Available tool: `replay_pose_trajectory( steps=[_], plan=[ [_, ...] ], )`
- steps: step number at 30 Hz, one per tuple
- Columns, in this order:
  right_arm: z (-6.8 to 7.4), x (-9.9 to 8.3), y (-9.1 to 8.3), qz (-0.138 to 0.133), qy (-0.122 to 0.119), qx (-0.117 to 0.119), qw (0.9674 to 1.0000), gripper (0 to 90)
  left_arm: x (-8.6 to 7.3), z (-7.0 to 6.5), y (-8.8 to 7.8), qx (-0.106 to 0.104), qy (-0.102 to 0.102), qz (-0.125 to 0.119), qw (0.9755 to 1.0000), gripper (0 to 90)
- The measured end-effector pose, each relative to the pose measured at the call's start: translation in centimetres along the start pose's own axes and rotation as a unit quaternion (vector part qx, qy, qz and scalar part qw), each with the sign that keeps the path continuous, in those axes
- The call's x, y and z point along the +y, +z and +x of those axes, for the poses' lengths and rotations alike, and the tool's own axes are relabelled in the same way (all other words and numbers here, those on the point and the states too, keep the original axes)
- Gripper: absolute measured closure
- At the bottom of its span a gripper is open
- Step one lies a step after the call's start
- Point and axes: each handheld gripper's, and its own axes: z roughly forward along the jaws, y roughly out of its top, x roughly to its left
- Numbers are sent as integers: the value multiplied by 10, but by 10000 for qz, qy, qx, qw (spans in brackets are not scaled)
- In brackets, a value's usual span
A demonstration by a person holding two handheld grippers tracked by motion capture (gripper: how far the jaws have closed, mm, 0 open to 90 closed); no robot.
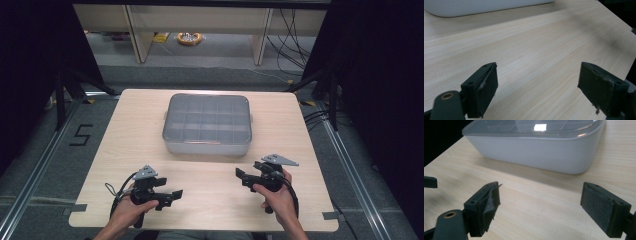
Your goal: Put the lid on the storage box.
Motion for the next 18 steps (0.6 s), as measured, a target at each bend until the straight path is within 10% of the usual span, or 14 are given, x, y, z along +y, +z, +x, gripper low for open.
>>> replay_pose_trajectory(
  steps=[16,18],
  plan=[
    [13,-32,-17,280,147,149,9994,169,-19,-11,-10,-158,41,159,9997,154],
    [9,-36,-18,272,-108,186,9994,169,-22,-13,-11,-202,5,162,9997,154]
  ],
)
